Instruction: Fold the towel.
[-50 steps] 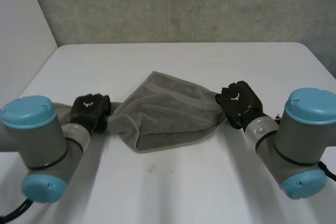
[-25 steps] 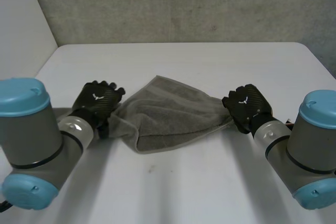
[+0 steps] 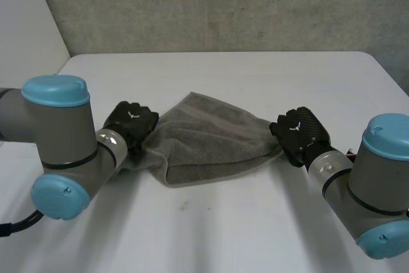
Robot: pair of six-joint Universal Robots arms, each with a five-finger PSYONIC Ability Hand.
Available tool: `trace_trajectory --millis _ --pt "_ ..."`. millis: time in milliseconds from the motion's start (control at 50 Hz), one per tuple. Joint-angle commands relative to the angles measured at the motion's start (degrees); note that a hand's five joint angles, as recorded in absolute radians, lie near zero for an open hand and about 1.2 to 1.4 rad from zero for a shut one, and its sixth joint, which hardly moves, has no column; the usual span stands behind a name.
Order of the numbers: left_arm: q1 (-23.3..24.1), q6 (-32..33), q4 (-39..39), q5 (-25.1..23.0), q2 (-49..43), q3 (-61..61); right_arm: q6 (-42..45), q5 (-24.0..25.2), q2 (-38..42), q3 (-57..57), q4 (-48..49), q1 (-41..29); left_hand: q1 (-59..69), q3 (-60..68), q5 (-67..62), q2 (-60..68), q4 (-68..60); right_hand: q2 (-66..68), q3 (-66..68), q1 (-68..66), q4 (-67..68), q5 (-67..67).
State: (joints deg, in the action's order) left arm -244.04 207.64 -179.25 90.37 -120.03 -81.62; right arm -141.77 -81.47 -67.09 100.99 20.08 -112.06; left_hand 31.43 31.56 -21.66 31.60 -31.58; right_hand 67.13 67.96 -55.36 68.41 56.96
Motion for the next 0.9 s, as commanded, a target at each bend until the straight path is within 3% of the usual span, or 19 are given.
trace_trajectory --millis 20,140,220,380,580,900 --pt "-0.1 0.9 4.2 0.2 -0.2 -1.4 0.1 0.0 0.0 -0.1 0.0 0.2 5.9 5.7 -5.6 5.7 -5.7 12.9 12.0 -24.6 11.6 13.0" --pt "-0.2 0.8 5.8 0.4 1.0 -3.3 0.2 0.0 0.0 -0.1 0.0 0.3 20.1 20.0 -19.9 20.0 -20.0 12.9 12.0 -24.6 11.6 13.0" --pt "-0.4 0.8 5.1 2.0 2.6 -4.9 0.2 -0.1 0.0 -0.1 0.0 0.3 22.0 21.9 -21.8 21.8 -21.9 12.9 12.0 -24.6 11.6 13.0" --pt "-0.6 0.7 2.8 6.7 4.6 -6.4 0.4 -0.1 0.1 -0.1 0.0 0.3 21.3 21.2 -21.1 21.2 -21.2 12.9 12.0 -24.6 11.6 13.0" --pt "-1.4 0.5 -1.1 6.7 10.2 -11.3 0.4 -0.1 0.1 -0.1 0.0 0.3 9.6 9.4 -9.3 9.4 -9.4 12.9 12.0 -24.6 11.6 13.0" --pt "-0.6 0.0 -1.4 7.2 16.8 -22.9 0.4 -0.1 0.5 -0.1 0.0 0.4 10.9 10.8 -10.7 10.7 -10.8 12.9 12.0 -24.6 11.6 13.0"
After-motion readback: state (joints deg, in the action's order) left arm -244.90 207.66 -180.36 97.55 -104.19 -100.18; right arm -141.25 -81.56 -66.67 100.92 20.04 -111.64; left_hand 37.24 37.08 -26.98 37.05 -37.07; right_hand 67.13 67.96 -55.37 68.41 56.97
